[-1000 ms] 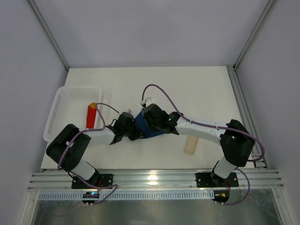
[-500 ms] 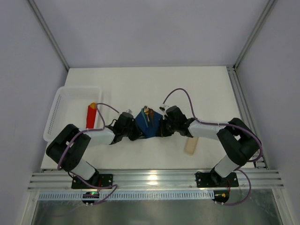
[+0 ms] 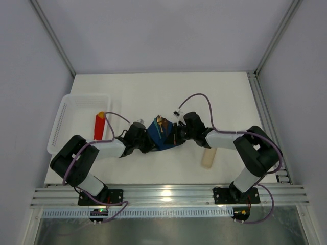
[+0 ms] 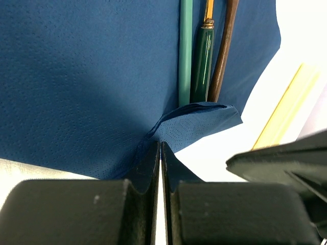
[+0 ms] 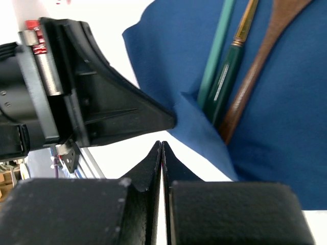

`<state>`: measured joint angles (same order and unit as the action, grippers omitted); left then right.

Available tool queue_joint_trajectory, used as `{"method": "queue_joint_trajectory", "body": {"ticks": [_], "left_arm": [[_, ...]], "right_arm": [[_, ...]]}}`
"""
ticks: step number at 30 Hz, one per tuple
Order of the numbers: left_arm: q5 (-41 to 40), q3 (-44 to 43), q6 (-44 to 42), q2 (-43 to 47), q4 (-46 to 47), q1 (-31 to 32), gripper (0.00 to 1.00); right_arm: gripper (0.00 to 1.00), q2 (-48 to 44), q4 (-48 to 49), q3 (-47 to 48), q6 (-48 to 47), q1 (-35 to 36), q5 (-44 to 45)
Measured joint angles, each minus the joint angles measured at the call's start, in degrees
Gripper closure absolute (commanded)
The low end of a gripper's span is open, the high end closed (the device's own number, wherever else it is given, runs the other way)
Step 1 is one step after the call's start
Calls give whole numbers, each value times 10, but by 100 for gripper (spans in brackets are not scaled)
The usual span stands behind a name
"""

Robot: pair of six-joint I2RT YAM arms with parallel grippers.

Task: Place the utensils on the paper napkin and roll it up
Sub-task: Roll the napkin at the center of the board.

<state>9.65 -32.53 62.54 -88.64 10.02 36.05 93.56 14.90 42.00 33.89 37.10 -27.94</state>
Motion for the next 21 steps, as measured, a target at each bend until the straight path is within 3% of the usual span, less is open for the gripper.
{"method": "queue_joint_trajectory", "body": {"ticks": [21], "left_arm": [[0, 0, 0, 0, 0, 0, 99]], "right_arm": [[96, 60, 43, -16, 19, -6, -34]]}}
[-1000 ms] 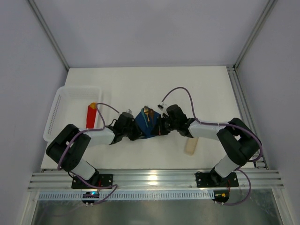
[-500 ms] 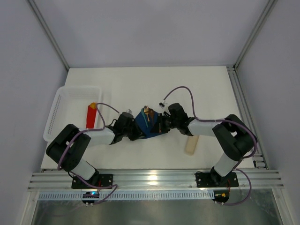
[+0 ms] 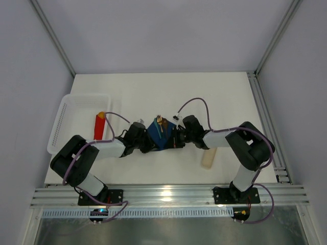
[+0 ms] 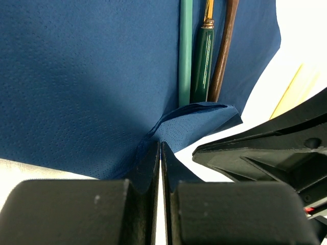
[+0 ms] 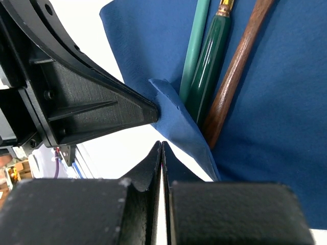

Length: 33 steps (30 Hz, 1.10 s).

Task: Place the utensils on the paper napkin and roll it up
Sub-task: Roll the napkin at the center of the board.

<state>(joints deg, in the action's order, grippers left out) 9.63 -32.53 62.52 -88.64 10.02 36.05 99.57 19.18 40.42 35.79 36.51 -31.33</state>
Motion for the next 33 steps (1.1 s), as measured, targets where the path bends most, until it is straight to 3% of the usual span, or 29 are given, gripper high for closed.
{"method": "queue_joint_trajectory", "body": {"ticks": [33], "left_arm": [[0, 0, 0, 0, -2, 3, 99]], "right_arm": [[97, 25, -12, 9, 3, 18, 25]]}}
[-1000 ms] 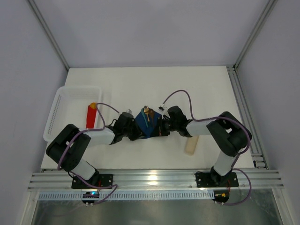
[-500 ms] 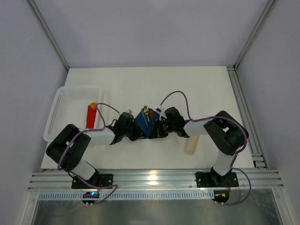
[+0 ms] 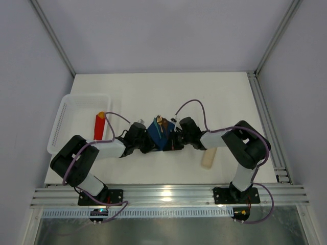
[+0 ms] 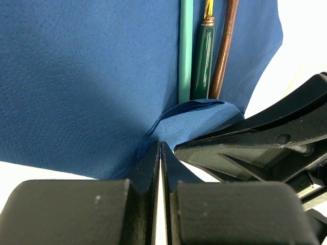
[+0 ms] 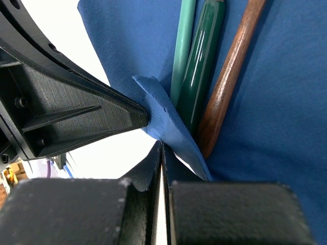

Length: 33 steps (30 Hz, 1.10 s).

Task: Place the utensils on the paper napkin and roll it up
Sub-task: Roll the napkin at the center of the board.

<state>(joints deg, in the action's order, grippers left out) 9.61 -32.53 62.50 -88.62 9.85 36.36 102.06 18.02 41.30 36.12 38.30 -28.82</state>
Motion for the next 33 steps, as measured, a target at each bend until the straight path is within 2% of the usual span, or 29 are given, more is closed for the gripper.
{"method": "queue_joint_trajectory", "body": {"ticks": [11, 22, 33], "left_arm": [[0, 0, -1, 0, 0, 0, 99], [0, 0, -2, 0, 0, 0, 99], [0, 0, -2, 1, -3, 1, 99]], "right_arm": [[97, 6, 17, -5, 20, 0, -7], [96, -41, -14, -17, 12, 0, 6], [96, -47, -27, -17, 5, -8, 16]]}}
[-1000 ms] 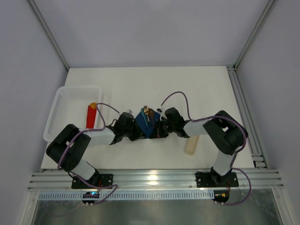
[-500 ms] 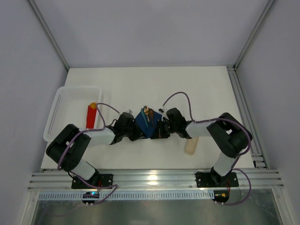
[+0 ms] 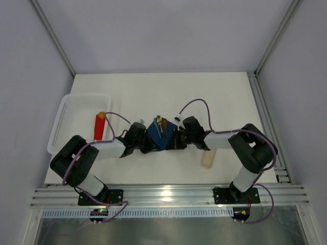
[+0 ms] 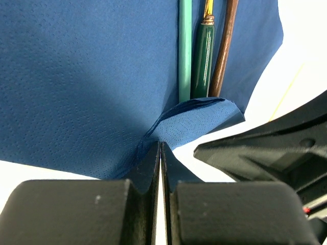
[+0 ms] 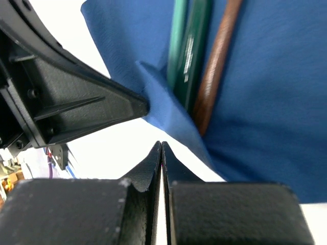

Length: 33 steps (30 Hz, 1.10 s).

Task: Place the utensils on the paper napkin and roll it up
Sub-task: Roll the napkin at the center of the board.

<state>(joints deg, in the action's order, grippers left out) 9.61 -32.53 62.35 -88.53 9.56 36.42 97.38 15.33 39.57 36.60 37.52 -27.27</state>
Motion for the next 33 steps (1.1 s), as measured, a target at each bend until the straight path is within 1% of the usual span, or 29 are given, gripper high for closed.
{"method": "queue_joint_trajectory", "body": {"ticks": [9, 25, 33], "left_arm": [[0, 0, 0, 1, -1, 4, 99], [-1, 0, 0, 2, -4, 5, 99], [-1, 0, -4, 4, -9, 5, 99]], "right_arm": [[96, 0, 0, -11, -3, -24, 7], [96, 0, 9, -23, -3, -28, 3], [96, -26, -13, -22, -17, -29, 5]]}}
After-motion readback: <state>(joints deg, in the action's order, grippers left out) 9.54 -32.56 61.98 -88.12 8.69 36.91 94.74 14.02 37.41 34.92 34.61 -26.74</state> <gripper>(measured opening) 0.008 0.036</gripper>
